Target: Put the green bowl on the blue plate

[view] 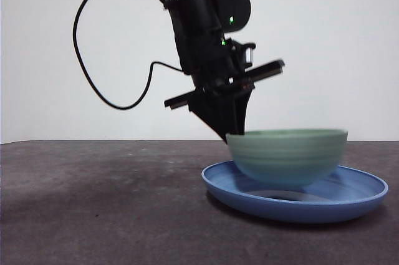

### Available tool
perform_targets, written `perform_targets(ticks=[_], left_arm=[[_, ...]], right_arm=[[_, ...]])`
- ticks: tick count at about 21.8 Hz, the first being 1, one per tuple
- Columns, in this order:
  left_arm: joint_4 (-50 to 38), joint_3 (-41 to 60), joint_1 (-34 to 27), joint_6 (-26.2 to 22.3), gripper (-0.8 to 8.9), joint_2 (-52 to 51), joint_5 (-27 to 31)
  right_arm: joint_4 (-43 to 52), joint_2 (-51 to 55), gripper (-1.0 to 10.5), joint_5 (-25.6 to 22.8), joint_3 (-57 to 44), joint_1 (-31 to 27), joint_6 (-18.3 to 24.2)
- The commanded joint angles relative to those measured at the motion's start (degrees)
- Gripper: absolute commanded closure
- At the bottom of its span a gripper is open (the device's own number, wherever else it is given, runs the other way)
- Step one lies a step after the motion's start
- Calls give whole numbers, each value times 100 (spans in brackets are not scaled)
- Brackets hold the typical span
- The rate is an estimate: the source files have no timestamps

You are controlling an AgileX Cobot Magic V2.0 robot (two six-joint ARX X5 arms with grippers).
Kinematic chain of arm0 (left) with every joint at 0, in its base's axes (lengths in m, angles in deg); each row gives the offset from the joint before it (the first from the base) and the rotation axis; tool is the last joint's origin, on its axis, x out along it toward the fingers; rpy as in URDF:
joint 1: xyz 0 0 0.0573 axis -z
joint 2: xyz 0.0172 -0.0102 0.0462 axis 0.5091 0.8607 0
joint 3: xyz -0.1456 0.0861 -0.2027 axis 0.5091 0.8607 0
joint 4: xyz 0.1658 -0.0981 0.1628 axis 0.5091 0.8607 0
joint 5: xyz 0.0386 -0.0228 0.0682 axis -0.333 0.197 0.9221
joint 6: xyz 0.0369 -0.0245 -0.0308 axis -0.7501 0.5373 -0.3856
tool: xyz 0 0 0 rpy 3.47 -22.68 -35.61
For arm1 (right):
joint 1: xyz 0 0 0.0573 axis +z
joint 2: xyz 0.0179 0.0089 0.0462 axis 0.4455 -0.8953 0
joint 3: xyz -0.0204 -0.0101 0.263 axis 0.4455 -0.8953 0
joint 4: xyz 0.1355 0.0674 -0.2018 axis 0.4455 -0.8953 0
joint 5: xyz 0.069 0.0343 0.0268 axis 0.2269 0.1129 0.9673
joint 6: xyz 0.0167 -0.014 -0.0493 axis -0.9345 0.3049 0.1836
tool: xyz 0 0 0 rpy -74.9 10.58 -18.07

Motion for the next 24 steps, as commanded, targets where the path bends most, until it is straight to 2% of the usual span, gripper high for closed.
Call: perform_targets(ticks=[1,9,11,16,18,22,24], left_arm=[[-26,-177,59,31,805,234,-2],[-24,-179,85,-153,804,236,33],[0,-195,83,-151,740,234,33],[527,-839,50,-46,460,234,31],[988,-1362,52,-85,414,234,31],[1860,-2256,61,-483,302,114,28],[2100,-2341,81,-671,301,-103,28]], right_arm=[[33,-22,340,-15,105,15,31],[35,-22,340,-15,105,15,31],[33,-22,340,-15,105,15,31],[35,-22,340,-15,105,15,28],[33,-22,340,-15,105,15,26],[35,-22,340,-15,105,15,28],[33,-22,340,-15,105,15,26]])
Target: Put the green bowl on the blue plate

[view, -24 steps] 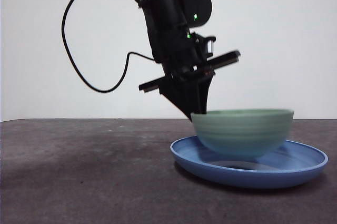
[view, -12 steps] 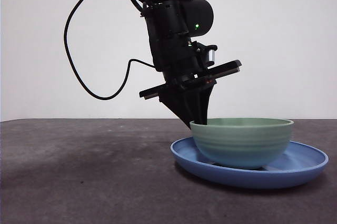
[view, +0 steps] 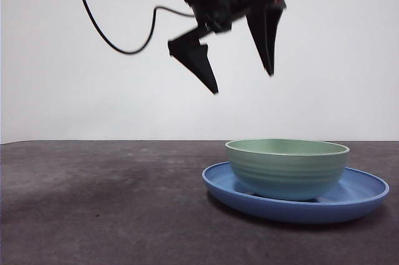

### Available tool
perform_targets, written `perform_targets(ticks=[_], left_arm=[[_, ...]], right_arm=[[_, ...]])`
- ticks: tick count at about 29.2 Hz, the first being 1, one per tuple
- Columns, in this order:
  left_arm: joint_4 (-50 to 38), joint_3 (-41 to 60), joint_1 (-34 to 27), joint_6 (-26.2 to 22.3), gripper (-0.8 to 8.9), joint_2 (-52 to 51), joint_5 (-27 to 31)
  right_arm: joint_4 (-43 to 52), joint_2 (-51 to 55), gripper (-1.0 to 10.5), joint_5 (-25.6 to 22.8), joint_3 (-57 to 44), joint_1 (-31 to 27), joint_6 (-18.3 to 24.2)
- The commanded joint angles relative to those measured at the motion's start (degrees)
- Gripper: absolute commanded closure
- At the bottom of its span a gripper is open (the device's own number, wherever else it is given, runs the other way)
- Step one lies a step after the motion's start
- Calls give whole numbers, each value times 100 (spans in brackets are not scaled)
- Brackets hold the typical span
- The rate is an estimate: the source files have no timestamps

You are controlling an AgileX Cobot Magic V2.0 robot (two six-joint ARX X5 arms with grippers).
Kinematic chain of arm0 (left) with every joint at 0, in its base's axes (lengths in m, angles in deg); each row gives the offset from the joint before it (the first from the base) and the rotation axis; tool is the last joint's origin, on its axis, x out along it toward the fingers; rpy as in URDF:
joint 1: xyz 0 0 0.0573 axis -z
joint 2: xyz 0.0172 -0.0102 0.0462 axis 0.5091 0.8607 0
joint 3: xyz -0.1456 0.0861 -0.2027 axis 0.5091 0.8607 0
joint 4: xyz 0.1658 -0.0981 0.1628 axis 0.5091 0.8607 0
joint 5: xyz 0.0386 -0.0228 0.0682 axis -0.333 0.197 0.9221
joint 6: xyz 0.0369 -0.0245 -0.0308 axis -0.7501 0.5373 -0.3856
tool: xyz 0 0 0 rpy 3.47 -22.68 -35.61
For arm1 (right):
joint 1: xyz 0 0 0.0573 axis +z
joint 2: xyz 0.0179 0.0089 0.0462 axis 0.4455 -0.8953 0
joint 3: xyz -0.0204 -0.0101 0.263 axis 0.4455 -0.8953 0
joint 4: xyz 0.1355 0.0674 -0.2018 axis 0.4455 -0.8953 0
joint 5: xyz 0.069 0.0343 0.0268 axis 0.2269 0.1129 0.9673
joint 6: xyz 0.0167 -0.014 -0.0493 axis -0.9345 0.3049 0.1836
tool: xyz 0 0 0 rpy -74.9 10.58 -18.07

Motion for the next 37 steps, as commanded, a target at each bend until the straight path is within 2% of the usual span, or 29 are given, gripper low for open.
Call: perform_targets(ticks=[1,12,17,22,29,37], left_arm=[[275,-184,76,-398,301,-264,20],[1080,-59,-24,-826,305,-1655,17],[1073,376,-173,-870,305,-2492,-39],[579,1585,-295,-879,305,-3644,-63],[-791,4116,-319,-699,305,-5705,-105],[-1342,5984,-319,-656,305,-7641,-105]], right_arm=[[33,-22,340,-17,105,15,28],[35,-22,340,-20,105,15,28],[35,-22,340,-17,105,15,28],[35,-22,340,-17,105,15,28],[26,-22,340,-17,105,15,24],[-35,-22,340,-17,105,15,22]])
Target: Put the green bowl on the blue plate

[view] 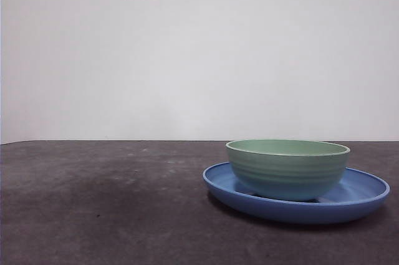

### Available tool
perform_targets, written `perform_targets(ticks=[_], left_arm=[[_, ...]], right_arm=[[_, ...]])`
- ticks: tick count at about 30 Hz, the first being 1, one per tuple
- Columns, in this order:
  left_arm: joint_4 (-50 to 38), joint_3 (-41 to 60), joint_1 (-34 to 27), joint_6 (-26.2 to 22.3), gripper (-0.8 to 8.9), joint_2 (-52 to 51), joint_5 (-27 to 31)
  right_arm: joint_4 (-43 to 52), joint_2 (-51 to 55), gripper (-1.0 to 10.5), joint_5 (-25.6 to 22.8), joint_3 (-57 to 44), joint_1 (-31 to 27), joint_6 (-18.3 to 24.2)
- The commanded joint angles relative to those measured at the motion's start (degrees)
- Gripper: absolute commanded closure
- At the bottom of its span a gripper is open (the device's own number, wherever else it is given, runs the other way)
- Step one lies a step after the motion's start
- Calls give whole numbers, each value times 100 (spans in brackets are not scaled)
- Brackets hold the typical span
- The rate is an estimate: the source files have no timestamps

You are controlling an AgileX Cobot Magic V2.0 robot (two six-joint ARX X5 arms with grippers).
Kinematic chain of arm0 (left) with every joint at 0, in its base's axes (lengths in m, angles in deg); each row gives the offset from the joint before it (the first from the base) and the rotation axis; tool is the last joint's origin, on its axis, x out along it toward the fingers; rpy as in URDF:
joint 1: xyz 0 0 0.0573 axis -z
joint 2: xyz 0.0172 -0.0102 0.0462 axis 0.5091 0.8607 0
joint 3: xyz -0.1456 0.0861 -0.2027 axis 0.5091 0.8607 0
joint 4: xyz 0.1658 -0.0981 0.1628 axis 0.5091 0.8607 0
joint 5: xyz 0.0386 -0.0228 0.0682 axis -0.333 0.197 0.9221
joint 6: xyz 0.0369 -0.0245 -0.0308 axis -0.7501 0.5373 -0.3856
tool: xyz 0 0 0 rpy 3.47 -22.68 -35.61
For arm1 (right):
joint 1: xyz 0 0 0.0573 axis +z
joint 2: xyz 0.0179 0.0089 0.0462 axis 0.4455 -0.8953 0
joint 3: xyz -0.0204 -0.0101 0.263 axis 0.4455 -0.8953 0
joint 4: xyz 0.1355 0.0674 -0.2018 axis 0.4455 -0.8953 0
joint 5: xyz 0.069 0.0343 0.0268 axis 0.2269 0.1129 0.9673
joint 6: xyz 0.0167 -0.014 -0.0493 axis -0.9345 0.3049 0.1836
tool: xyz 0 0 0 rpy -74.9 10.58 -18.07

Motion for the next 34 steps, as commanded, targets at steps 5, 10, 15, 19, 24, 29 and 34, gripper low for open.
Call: perform_targets(ticks=[5,10,15,19,24,29,34], left_arm=[[-452,1189,24,129,305,-1499,-35],[-535,1652,24,645,304,-2262,-35],[-522,1722,24,765,287,-2540,-35],[-507,1727,24,765,241,-2553,-35],[-459,1738,24,756,242,-2553,-35],[-393,1738,24,592,243,-2553,-31],[-387,1738,24,457,245,-2553,-31]], right_arm=[[-33,-22,340,-15,105,15,4],[-46,-22,340,-17,105,15,4],[-46,-22,340,-20,105,15,7],[-46,-24,340,-20,105,13,7],[-52,-24,340,-129,105,13,-197],[-94,-131,340,-525,105,11,-732],[-269,-608,340,-590,105,7,-894]])
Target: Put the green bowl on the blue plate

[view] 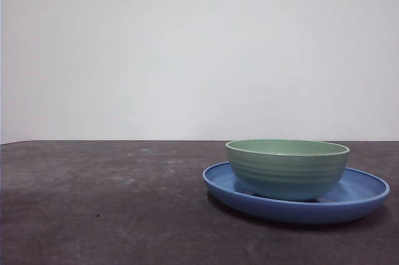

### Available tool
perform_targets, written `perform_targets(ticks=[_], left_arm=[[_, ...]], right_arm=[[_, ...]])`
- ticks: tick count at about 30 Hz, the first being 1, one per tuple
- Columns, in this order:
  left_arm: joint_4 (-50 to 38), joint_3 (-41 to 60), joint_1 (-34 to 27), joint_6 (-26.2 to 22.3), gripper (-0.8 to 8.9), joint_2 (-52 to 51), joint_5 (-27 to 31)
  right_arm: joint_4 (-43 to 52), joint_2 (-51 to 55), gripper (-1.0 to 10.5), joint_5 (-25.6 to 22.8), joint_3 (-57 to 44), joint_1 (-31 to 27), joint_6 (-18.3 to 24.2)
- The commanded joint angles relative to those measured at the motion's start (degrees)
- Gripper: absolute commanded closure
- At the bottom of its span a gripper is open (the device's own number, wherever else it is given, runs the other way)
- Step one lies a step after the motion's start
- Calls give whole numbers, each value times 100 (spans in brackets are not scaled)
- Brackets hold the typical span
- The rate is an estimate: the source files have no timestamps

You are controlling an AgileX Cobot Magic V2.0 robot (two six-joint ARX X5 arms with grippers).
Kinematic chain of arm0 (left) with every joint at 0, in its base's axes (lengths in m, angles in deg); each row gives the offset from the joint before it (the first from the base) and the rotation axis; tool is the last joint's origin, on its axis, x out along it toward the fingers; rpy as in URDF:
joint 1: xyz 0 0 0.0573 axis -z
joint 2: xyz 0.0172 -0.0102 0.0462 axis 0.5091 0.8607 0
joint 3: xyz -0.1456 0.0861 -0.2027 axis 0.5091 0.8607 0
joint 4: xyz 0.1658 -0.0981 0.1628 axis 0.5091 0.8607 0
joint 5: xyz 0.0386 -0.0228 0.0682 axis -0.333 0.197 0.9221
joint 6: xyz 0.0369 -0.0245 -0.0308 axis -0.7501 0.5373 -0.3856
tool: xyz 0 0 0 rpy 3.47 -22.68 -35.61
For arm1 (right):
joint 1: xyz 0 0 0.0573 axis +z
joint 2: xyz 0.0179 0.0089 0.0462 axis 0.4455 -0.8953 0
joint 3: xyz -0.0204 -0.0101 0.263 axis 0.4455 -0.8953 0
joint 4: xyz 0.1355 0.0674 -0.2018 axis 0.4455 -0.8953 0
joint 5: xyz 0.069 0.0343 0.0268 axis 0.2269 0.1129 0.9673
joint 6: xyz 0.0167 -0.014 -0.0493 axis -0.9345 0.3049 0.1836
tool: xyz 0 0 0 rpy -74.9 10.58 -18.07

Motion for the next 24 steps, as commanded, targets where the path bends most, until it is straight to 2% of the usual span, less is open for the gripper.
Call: perform_targets(ticks=[1,7,16,19,24], left_arm=[[-31,-22,26,-153,247,22,-31],[-9,-22,26,-173,247,22,-31],[81,-22,26,-177,247,22,-31],[90,-22,26,-175,247,22,-31],[94,-22,26,-177,247,22,-31]], right_arm=[[-85,-393,340,-55,96,7,-179],[85,-1362,340,-341,96,2,-81],[953,-2765,342,-356,96,-186,39],[1152,-3163,434,-354,96,-372,96],[1419,-3729,467,-348,96,-675,221]])
